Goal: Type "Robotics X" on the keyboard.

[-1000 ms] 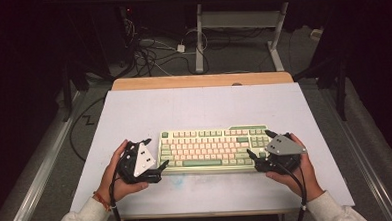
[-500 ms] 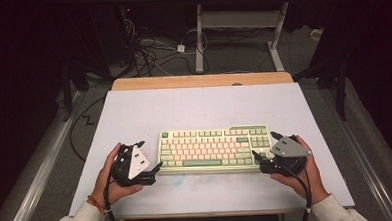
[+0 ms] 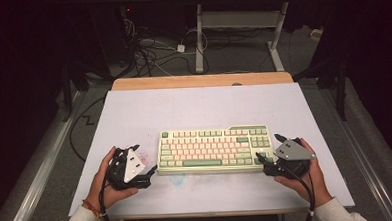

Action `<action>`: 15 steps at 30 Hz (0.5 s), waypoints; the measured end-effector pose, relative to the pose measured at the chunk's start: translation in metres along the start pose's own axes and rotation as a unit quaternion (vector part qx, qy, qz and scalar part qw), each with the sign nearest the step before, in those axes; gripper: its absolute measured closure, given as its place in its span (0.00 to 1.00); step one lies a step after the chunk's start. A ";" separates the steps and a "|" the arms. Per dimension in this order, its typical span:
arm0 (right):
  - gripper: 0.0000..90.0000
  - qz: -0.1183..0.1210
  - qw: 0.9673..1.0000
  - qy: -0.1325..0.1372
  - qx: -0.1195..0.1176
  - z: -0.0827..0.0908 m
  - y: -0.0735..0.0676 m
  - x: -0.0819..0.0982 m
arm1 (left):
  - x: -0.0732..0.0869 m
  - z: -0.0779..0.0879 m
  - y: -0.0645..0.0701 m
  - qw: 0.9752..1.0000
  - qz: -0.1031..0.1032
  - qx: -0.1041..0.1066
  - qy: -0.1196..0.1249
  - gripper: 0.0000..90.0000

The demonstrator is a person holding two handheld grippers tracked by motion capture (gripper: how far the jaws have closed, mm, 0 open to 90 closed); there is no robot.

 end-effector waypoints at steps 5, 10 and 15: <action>0.21 -0.005 1.000 -0.003 0.001 0.002 0.002 0.004 | 0.005 0.001 -0.001 1.000 0.001 -0.002 -0.008 0.17; 0.21 -0.007 1.000 -0.008 0.004 0.004 0.002 0.009 | 0.012 0.001 0.001 1.000 0.001 0.001 -0.018 0.17; 0.21 -0.008 1.000 -0.010 0.009 0.006 0.004 0.014 | 0.017 0.003 0.000 1.000 0.009 0.001 -0.020 0.17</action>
Point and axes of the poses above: each handheld gripper's, and its own axes: z roughly backward along the jaws, x roughly out of its underside, y roughly to its right, the point moved 3 cm from there along -z, roughly forward along the jaws, and after that the axes turned 5 degrees about z, right-handed, at the moved point
